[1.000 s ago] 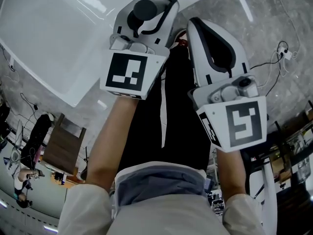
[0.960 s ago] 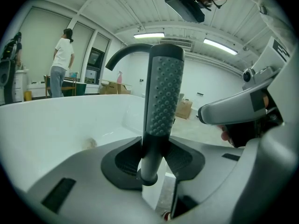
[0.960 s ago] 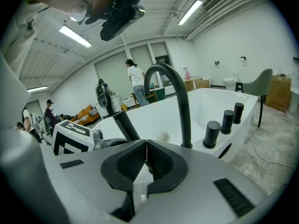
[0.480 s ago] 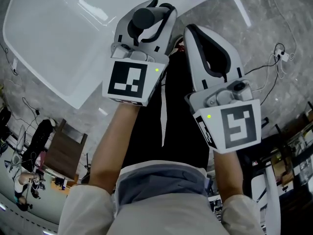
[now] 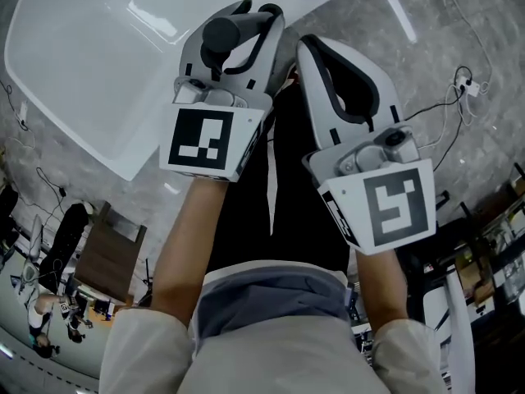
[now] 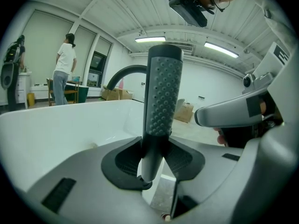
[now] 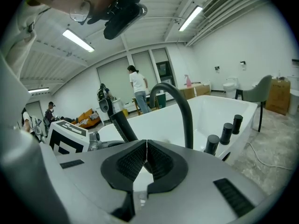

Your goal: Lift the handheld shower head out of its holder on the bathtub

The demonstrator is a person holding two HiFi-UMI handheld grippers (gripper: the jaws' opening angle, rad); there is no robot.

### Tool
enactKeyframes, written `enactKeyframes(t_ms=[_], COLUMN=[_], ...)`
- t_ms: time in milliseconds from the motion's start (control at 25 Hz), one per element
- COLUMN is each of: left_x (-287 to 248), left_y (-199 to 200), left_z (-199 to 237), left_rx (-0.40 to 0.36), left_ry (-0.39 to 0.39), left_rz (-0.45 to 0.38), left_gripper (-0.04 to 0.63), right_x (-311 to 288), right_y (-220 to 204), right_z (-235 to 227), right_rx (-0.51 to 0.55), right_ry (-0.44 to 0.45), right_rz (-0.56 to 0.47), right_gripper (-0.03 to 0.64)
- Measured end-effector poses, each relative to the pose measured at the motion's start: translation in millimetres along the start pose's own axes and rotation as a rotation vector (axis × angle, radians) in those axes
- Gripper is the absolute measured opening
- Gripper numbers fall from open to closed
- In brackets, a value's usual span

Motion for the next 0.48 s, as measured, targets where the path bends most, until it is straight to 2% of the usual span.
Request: enactKeyframes(t_ms=[80, 160, 320, 480], left_x=[5, 13, 23, 27], left_y=[4, 9, 25, 37], left_z=[3, 2, -6, -11], left_rx=[-0.026, -0.032, -0.009, -0.02], left_ry=[0.007, -0.017, -0.043, -0.049], left_rz=[-0.032, -0.052, -0.017, -0.022], left_gripper=[0.143, 0.143, 0.143, 0.143], right_x=[5, 9, 13, 20], right_y=[4, 9, 20, 34], right_z=[1, 7, 15, 15], right_rx=[0.001, 0.002, 0.023, 0.034], right_ry=[-0.003, -0.003, 0.01, 0.016], right_rz=[-0.004, -0.009, -0.009, -0.02], right_gripper=[0.02, 0.02, 0.02, 0.02])
Point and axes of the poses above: the fingertips, and each gripper's own axes: x backward along the fingers, z to its left, y out of its top, the point moved 9 cm from there along x, backward along the fingers, and after that the axes turned 6 degrees about y, right-handed, at the moved point
